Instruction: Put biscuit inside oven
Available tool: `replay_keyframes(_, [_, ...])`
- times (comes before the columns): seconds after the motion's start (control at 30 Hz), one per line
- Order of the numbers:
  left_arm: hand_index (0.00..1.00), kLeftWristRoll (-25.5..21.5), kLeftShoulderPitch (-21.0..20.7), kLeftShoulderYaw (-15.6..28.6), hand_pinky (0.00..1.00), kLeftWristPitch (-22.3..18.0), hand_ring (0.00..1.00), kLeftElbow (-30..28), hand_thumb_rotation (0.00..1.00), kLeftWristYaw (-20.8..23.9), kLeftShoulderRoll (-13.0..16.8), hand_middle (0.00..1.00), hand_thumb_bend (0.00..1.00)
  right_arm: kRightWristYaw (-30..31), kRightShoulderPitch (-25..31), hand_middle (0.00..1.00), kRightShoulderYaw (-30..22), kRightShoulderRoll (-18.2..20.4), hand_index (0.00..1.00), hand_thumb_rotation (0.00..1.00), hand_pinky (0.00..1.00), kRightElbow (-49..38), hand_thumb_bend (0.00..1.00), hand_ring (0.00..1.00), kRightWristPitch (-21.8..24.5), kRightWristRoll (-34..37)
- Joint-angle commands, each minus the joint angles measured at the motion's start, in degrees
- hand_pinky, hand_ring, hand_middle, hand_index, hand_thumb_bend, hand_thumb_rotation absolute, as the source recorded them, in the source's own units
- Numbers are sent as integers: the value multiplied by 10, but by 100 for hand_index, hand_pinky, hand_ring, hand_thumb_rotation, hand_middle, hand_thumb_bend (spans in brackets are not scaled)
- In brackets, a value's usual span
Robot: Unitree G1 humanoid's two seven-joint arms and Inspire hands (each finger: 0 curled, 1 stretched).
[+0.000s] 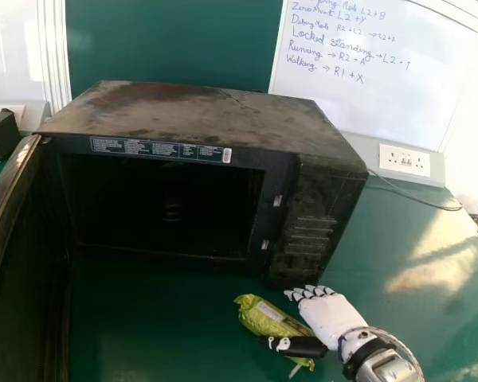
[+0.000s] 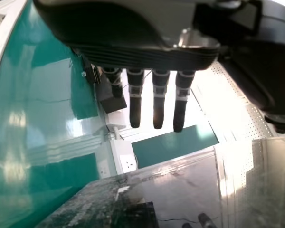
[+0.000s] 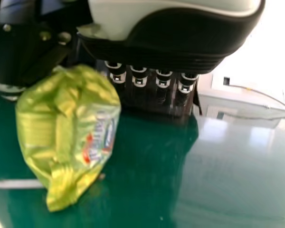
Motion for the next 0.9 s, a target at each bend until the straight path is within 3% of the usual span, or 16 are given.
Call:
replay_keyframes(0.0, [80, 0, 12, 3, 66, 3, 81, -8, 74, -1, -2, 85, 96, 5, 4, 100, 5, -9, 100, 98, 100, -5, 95, 100, 1, 1])
replay_keyframes(0.33, [81, 32, 24, 7, 68, 46, 83, -36, 73, 15, -3, 87, 90, 1, 35, 100, 7, -4, 100, 74, 91, -35, 92, 100, 5, -2])
replay_keyframes(0.47, [81, 66, 17, 7, 68, 53, 82, -44, 72, 37, -12, 86, 88, -18, 42, 100, 8, 2, 100, 69, 67, -37, 96, 97, 0, -3])
replay_keyframes(0.6, [81, 83, 19, 1, 68, 70, 82, -62, 72, 50, -23, 86, 86, -34, 46, 100, 10, 5, 99, 48, 52, -38, 93, 94, -1, -4])
replay_keyframes(0.7, [81, 86, 21, -3, 68, 92, 83, -77, 71, 56, -34, 87, 84, -42, 47, 100, 13, 8, 93, 35, 62, -36, 93, 92, -1, -4])
replay_keyframes(0.77, [81, 85, 22, -7, 69, 115, 83, -91, 70, 61, -42, 87, 83, -50, 48, 99, 16, 11, 90, 32, 72, -32, 96, 92, -2, -4])
replay_keyframes(0.87, [81, 95, 26, -13, 69, 147, 83, -115, 68, 70, -53, 87, 83, -67, 51, 98, 20, 16, 86, 26, 59, -25, 100, 90, -7, -3])
